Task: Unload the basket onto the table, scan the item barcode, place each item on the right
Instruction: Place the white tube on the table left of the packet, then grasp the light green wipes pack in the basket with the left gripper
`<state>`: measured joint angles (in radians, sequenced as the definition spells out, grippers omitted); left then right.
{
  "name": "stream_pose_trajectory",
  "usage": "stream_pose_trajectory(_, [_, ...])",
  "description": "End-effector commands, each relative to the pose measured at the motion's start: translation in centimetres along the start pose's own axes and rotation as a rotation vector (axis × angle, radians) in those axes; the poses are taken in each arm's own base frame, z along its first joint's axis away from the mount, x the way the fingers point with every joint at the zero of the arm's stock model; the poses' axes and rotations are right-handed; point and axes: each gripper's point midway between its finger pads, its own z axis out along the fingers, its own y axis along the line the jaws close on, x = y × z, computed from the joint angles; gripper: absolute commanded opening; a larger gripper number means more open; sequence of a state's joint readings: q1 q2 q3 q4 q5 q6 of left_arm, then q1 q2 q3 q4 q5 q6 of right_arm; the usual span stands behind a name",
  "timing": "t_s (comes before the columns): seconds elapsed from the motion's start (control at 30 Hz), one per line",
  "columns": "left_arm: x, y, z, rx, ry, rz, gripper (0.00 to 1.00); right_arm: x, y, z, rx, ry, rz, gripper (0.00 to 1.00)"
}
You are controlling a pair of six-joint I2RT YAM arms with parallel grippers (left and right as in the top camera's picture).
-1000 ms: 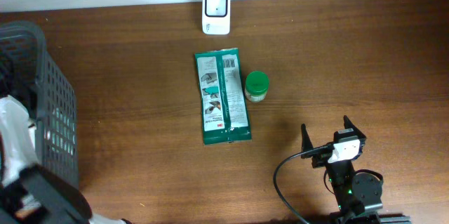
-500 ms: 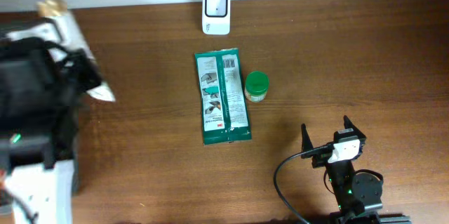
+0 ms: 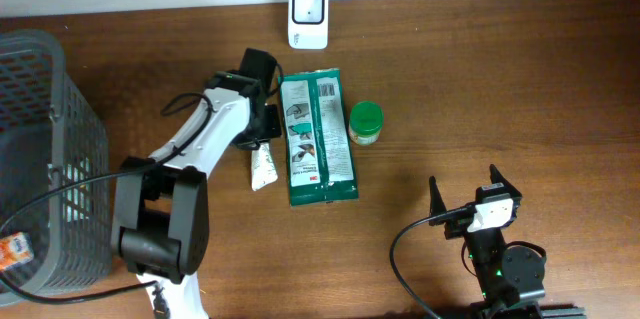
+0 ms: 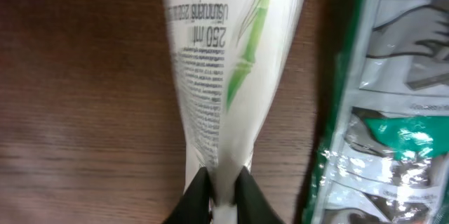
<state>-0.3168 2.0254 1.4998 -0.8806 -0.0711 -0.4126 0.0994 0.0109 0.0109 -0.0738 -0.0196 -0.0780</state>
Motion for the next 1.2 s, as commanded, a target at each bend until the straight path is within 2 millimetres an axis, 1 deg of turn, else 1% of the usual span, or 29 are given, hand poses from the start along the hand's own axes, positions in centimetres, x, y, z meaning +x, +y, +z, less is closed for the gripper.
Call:
stream_pose_trajectory(0.0, [-1.4,-1.1,-1.8,0.022,-0.051,0.027,0.32,0.2,0.3,0.0,-0.012,0.002,0.008,0.98])
stream_pose_trajectory(0.03, [-2.2,-1.1,-3.4,0.031,-0.074,0.026,0.38,0.2,0.3,0.0,-0.012,0.002,0.008,0.98])
stream_pose_trajectory(0.1, [-4.3,-1.5,-7.6,0.058,-0.153,0.064,0.47,0.2,0.3,0.0,-0.012,0.002,0.008,0.98])
stream_pose_trajectory(0.13, [-5.6,-1.6,-11.1,0.078,-0.216,0.087,0.54,0.2,0.3,0.0,-0.012,0.002,0.008,0.98])
stream_pose_trajectory(0.17, [-6.6,-1.0,-14.7,0.093,-0.277,0.081,0.58,0.2,0.3,0.0,-0.012,0.002,0.008,0.98])
stream_pose_trajectory(0.2, [-7.3,0.2,-17.8,0.102,-0.327,0.056,0.59,0.2,0.3,0.0,-0.012,0.002,0.008,0.98])
stream_pose_trajectory(0.23, [-7.9,2.3,-21.3,0.107,-0.387,0.012,0.58,0.2,0.3,0.0,-0.012,0.002,0.008,0.98])
stream_pose_trajectory(0.27, [-8.1,3.9,-23.6,0.105,-0.427,-0.02,0.58,0.2,0.3,0.0,-0.012,0.002,0.008,0.98])
stream_pose_trajectory(0.3, [-8.1,7.4,-27.2,0.091,-0.495,-0.083,0.58,0.2,0.3,0.0,-0.012,0.002,0.008,0.99])
stream_pose_trajectory(0.33, [-7.7,10.7,-29.6,0.071,-0.548,-0.145,0.59,0.2,0.3,0.0,-0.012,0.002,0.008,0.98])
stream_pose_trajectory(0.37, [-6.5,15.8,-32.5,0.034,-0.616,-0.257,0.59,0.2,0.3,0.0,-0.012,0.002,0.008,0.98])
stream_pose_trajectory(0.4, [-5.3,19.7,-34.2,0.012,-0.655,-0.351,0.6,0.2,0.3,0.0,-0.012,0.002,0.008,0.98])
stream_pose_trajectory(0.43, [-4.0,23.4,-35.3,-0.002,-0.679,-0.448,0.59,0.2,0.3,0.0,-0.012,0.002,0.008,0.98])
stream_pose_trajectory(0.47, [-2.7,27.1,-35.8,-0.02,-0.688,-0.545,0.59,0.2,0.3,0.0,-0.012,0.002,0.008,0.99])
stream_pose_trajectory(0.5, [-1.6,31.0,-35.3,-0.015,-0.685,-0.648,0.57,0.2,0.3,0.0,-0.012,0.002,0.008,0.98])
stream_pose_trajectory(0.53, [-1.2,33.3,-34.3,0.001,-0.674,-0.718,0.56,0.2,0.3,0.0,-0.012,0.002,0.008,0.98])
stream_pose_trajectory(0.57, [-0.7,35.6,-32.6,0.008,-0.647,-0.792,0.56,0.2,0.3,0.0,-0.012,0.002,0.008,0.98])
stream_pose_trajectory(0.6, [0.2,37.7,-30.5,-0.007,-0.595,-0.851,0.56,0.2,0.3,0.0,-0.012,0.002,0.008,0.98])
stream_pose_trajectory(0.63, [0.8,39.0,-28.7,-0.014,-0.552,-0.889,0.55,0.2,0.3,0.0,-0.012,0.002,0.008,0.98])
stream_pose_trajectory(0.67, [1.5,40.3,-26.2,-0.017,-0.498,-0.914,0.55,0.2,0.3,0.0,-0.012,0.002,0.008,0.98])
stream_pose_trajectory(0.73, [2.1,42.0,-21.5,-0.029,-0.42,-0.859,0.56,0.2,0.3,0.0,-0.012,0.001,0.008,0.98])
stream_pose_trajectory(0.77, [2.2,42.3,-19.1,-0.028,-0.38,-0.797,0.55,0.2,0.3,0.0,-0.012,0.002,0.008,0.98])
stream_pose_trajectory(0.8, [2.4,42.4,-17.3,-0.026,-0.348,-0.755,0.54,0.2,0.3,0.0,-0.012,0.002,0.008,0.98])
stream_pose_trajectory(0.83, [2.9,42.4,-14.7,-0.018,-0.301,-0.714,0.53,0.2,0.3,0.0,-0.012,0.002,0.008,0.98])
stream_pose_trajectory(0.93, [4.4,41.9,-9.2,0.006,-0.211,-0.601,0.54,0.2,0.3,0.0,-0.012,0.002,0.008,0.98])
stream_pose_trajectory(0.97, [5.1,41.3,-6.8,0.024,-0.182,-0.551,0.54,0.2,0.3,0.0,-0.012,0.002,0.008,0.98])
stream_pose_trajectory(1.0, [5.7,41.1,-5.2,0.029,-0.17,-0.547,0.56,0.2,0.3,0.0,-0.012,0.002,0.008,0.99])
stream_pose_trajectory(1.07, [6.0,41.1,-3.2,0.03,-0.168,-0.544,0.57,0.2,0.3,0.0,-0.012,0.002,0.008,0.98])
stream_pose_trajectory(1.17, [6.4,40.9,-1.4,0.034,-0.159,-0.512,0.58,0.2,0.3,0.0,-0.012,0.002,0.008,0.98])
